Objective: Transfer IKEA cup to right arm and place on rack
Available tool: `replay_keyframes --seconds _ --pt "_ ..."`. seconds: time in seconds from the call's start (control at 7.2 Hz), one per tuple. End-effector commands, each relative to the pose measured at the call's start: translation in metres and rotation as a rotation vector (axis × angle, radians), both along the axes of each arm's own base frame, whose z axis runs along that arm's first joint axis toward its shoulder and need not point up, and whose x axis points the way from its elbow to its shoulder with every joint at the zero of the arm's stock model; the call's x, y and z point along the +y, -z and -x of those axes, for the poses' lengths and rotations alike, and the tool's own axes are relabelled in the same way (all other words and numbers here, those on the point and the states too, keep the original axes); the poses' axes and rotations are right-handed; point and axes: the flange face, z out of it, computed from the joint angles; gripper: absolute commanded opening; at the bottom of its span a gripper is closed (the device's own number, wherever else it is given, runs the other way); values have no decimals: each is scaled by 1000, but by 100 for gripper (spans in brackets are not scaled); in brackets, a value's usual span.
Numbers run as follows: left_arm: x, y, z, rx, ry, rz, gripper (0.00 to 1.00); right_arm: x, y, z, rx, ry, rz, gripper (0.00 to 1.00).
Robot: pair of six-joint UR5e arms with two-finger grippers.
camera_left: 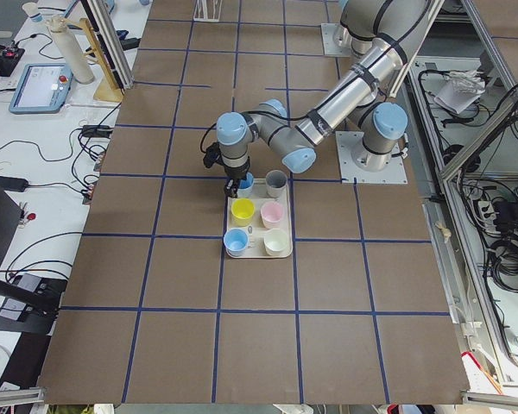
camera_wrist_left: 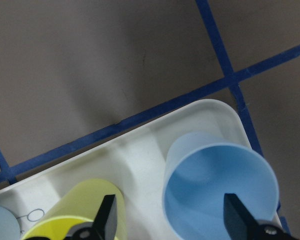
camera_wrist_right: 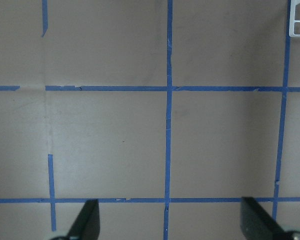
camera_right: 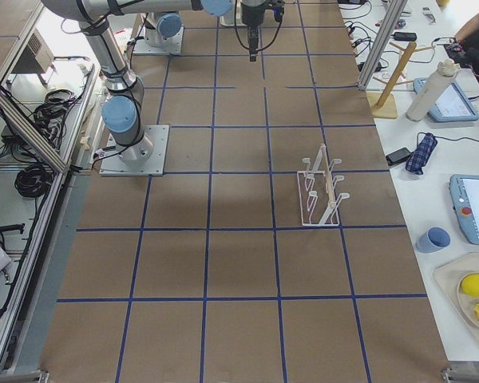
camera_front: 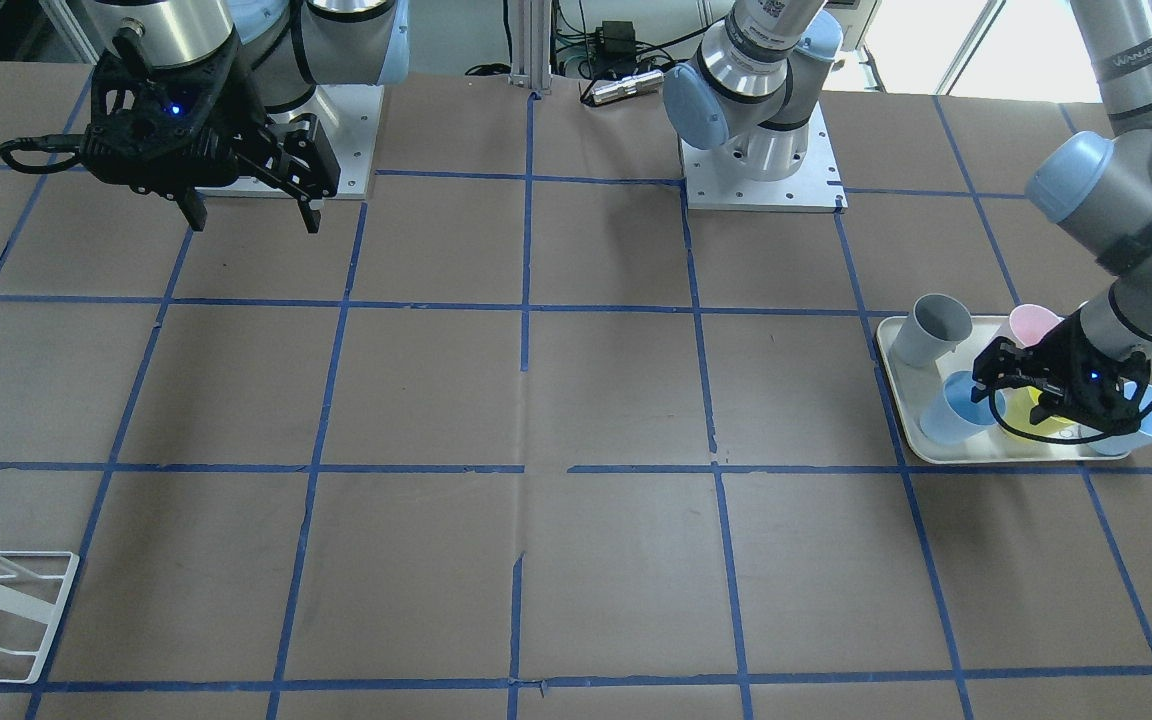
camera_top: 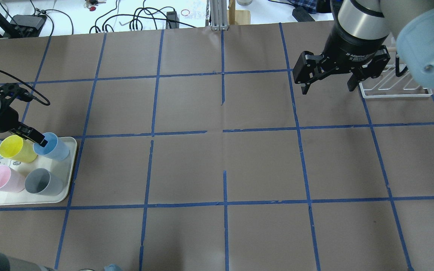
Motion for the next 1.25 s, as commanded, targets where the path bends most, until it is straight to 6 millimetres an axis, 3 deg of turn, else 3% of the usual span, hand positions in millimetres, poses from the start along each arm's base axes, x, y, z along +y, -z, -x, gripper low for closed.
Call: replay_keyframes --seconds 0.0,0.28,0.42,0.56,0.69,0.83,1.11 --pt "0 2 0 2 0 -3 72 0 1 0 3 -2 -4 100" --pt "2 8 1 11 0 -16 71 0 0 1 3 0 -2 100" --pt "1 12 0 14 0 -23 66 0 0 1 3 -2 -2 100" --pt "1 14 0 16 -1 -31 41 -1 1 1 3 0 -4 100" --pt "0 13 1 19 0 -31 9 -1 0 1 2 3 -2 100" --pt "0 13 1 19 0 -33 0 -2 -4 1 4 0 7 100" --pt "-4 2 5 11 -3 -14 0 -9 -6 7 -1 12 14 100"
